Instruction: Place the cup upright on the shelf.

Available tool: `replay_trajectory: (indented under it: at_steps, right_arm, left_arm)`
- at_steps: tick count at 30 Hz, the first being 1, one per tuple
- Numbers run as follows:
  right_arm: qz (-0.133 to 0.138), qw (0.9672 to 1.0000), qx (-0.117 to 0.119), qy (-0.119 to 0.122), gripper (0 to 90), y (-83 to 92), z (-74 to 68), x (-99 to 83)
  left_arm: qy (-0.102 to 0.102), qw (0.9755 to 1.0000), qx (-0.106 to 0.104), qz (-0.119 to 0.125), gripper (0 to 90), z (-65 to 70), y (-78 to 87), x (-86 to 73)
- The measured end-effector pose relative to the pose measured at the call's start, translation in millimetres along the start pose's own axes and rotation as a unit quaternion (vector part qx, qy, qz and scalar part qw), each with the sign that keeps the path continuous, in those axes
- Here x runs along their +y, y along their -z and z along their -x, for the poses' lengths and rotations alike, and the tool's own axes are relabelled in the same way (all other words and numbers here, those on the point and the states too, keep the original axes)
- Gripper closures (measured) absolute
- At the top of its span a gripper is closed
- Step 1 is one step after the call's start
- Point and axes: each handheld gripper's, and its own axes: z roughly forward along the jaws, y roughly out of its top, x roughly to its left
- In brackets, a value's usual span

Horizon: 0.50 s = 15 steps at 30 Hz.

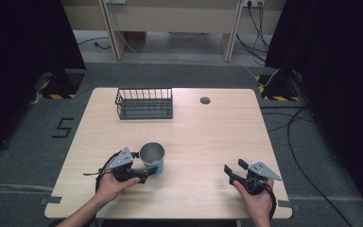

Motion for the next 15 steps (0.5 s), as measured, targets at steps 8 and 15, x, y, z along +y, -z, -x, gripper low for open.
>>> replay_trajectory:
  at_steps: [8,15]
  right_arm:
    - [0.000,1.0000,-0.001,-0.001,32.2,0.4,0.2,0.0]
    - [-0.001,1.0000,0.000,0.000,32.2,0.0,0.1,-0.2]
  left_arm:
    - [0.002,1.0000,0.003,0.003,17.5,-0.4,0.9,-0.5]
    - [0.002,0.9999,0.007,0.009,17.5,-0.2,2.0,0.6]
